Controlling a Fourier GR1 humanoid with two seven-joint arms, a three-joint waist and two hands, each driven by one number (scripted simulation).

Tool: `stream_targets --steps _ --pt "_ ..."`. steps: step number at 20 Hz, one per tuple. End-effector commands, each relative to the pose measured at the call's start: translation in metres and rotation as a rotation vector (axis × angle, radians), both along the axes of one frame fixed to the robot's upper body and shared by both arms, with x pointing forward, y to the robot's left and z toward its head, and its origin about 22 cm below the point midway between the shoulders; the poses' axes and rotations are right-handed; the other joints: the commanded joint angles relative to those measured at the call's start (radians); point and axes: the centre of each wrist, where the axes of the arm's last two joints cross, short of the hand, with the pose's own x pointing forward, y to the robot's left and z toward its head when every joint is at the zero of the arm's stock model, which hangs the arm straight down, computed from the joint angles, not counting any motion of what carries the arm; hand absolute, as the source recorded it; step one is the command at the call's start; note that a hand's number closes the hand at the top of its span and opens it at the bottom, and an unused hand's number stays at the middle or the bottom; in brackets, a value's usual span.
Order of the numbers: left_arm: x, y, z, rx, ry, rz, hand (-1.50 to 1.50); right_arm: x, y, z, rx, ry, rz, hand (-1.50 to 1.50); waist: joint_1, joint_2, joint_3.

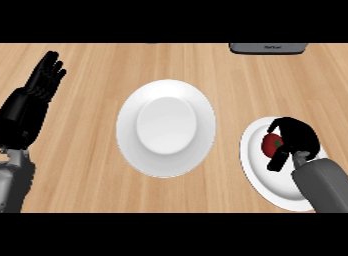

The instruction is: Pick the tomato from the plate and place it in the plate

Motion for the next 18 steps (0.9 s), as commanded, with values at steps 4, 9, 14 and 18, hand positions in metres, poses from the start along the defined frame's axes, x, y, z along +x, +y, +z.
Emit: stream_targets --steps 4,9,14,18 --pt "-0.013 -0.003 0.006 -0.002 -0.015 0.019 0.00 -0.017 -0.015 -0.010 -0.128 -0.207 0.029 1.50 -0.002 0.000 0.005" --pt "-0.011 0.032 -0.010 0.003 0.013 0.071 0.00 -0.115 -0.036 -0.022 -0.172 -0.186 -0.120 1.50 -0.072 -0.012 0.002" --pt "-0.016 0.032 -0.005 0.011 -0.001 0.039 0.00 -0.164 -0.012 0.033 -0.101 -0.347 -0.082 1.50 -0.043 -0.007 0.002" --pt "-0.017 0.012 -0.014 -0.003 0.024 0.027 0.00 -0.160 0.000 0.078 -0.016 -0.536 0.015 1.50 -0.023 -0.004 0.004"
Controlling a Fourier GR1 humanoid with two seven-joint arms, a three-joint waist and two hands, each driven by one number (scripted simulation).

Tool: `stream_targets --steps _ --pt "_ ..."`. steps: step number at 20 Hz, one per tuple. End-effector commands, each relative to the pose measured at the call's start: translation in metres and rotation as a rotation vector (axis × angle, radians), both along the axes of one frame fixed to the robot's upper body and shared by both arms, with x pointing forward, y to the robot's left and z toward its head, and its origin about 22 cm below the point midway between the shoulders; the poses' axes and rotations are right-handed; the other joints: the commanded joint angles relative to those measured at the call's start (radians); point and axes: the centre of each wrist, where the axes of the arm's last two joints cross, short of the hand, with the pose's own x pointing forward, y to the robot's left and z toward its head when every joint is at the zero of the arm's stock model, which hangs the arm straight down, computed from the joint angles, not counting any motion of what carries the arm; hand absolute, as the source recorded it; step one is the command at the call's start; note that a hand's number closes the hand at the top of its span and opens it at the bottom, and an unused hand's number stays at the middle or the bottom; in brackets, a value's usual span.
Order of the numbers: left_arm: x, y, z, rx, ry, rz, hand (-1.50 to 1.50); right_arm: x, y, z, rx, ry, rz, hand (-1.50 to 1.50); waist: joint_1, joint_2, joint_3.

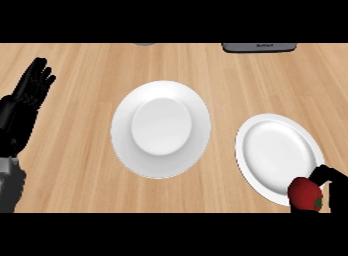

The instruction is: Pick the tomato from the plate and place it in the plate

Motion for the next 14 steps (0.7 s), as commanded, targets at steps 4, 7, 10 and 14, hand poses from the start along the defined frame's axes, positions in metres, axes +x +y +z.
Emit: stream_targets --steps 4,7,10,14 --pt "0.006 -0.011 0.006 -0.006 0.006 -0.037 0.00 -0.023 0.045 0.058 0.175 -0.290 0.194 1.50 0.019 0.005 0.001" --pt "-0.008 -0.024 -0.001 0.005 -0.009 -0.045 0.00 -0.033 0.063 0.067 0.286 -0.339 0.248 1.50 0.032 0.004 0.002" --pt "0.008 -0.013 0.013 0.002 -0.017 -0.034 0.00 -0.022 0.092 0.090 0.314 -0.367 0.306 1.50 0.041 0.009 0.001" --pt "0.011 -0.018 0.001 0.012 -0.021 -0.044 0.00 -0.022 0.123 0.114 0.326 -0.357 0.359 1.50 0.040 0.010 0.000"
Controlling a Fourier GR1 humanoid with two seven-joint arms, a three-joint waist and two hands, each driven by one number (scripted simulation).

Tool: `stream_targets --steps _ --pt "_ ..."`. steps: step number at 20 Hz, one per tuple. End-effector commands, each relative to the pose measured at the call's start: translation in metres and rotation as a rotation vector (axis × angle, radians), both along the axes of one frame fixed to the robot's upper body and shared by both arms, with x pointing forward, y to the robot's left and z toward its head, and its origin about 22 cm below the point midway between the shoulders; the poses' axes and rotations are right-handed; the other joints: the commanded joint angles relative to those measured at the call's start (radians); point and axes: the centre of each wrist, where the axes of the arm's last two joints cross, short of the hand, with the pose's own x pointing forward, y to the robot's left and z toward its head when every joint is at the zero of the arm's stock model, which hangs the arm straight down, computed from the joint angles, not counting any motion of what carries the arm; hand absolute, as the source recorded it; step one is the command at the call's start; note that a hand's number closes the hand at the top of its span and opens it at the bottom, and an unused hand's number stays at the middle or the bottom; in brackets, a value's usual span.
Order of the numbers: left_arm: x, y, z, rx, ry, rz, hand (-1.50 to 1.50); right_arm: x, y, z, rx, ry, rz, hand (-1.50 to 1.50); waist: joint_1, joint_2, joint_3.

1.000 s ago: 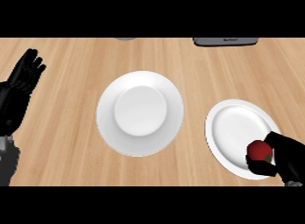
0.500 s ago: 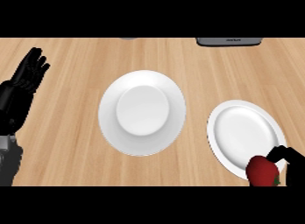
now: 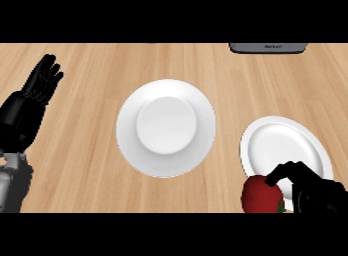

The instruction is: Pick the tomato from the plate and place it in the plate

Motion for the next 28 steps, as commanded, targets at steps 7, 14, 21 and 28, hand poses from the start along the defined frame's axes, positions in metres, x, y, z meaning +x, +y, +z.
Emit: stream_targets --steps 7,14,21,28 --pt "-0.001 -0.005 0.005 -0.007 -0.013 0.010 0.00 0.056 0.097 0.040 0.062 0.008 0.101 1.50 0.013 0.001 0.000" --pt "0.003 -0.008 0.004 -0.009 -0.008 -0.008 0.00 0.133 0.128 0.003 0.140 0.078 0.085 1.50 0.018 0.004 0.001" --pt "0.018 -0.005 0.003 -0.007 0.003 -0.017 0.00 0.186 0.161 -0.019 0.042 0.109 0.030 1.50 0.023 0.007 0.001" --pt "0.013 -0.017 0.010 -0.014 -0.006 -0.053 0.00 0.213 0.150 -0.078 0.094 0.176 -0.035 1.50 0.054 0.014 0.002"
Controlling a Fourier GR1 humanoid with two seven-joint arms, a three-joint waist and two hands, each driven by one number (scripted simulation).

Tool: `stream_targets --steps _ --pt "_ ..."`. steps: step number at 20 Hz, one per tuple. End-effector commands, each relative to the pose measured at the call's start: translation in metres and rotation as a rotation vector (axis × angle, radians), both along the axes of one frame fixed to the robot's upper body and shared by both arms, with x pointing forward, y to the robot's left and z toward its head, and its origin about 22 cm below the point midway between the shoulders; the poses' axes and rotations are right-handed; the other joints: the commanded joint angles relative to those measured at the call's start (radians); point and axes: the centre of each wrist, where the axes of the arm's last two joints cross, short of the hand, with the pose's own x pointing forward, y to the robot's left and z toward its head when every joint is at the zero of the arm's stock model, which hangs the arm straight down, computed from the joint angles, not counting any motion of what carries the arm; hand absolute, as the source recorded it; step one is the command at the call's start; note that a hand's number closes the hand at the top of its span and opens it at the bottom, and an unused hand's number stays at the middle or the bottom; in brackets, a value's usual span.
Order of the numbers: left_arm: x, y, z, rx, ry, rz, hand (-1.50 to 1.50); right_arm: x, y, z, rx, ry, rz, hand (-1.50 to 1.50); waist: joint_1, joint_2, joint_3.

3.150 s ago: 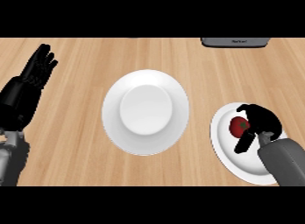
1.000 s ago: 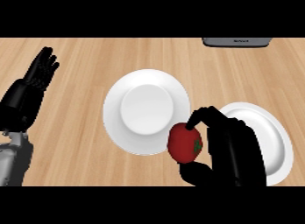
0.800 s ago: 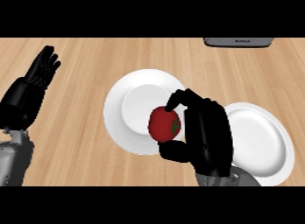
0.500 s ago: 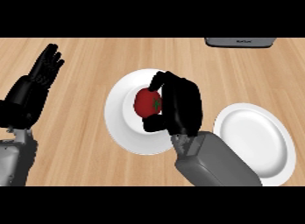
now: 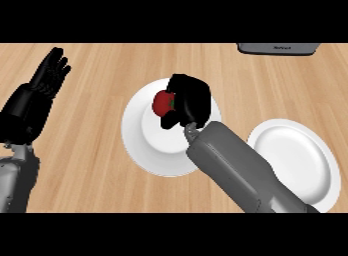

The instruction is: Pick the tomato from the plate and place it in the plate

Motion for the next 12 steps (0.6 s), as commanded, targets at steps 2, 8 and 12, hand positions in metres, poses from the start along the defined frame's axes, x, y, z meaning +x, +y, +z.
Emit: stream_targets --steps 2,8,12 --pt "0.003 -0.004 -0.002 -0.006 -0.012 -0.027 0.00 0.018 -0.002 -0.018 0.111 0.037 -0.128 -1.50 0.029 0.007 0.000" --pt "0.005 -0.007 -0.004 0.000 -0.006 -0.032 0.00 0.024 0.001 -0.018 0.223 0.055 -0.043 -1.50 0.038 0.010 0.001" --pt "0.011 -0.026 -0.004 -0.003 -0.009 -0.023 0.00 0.027 0.001 -0.016 0.321 -0.067 -0.047 -1.50 0.039 0.012 0.001"
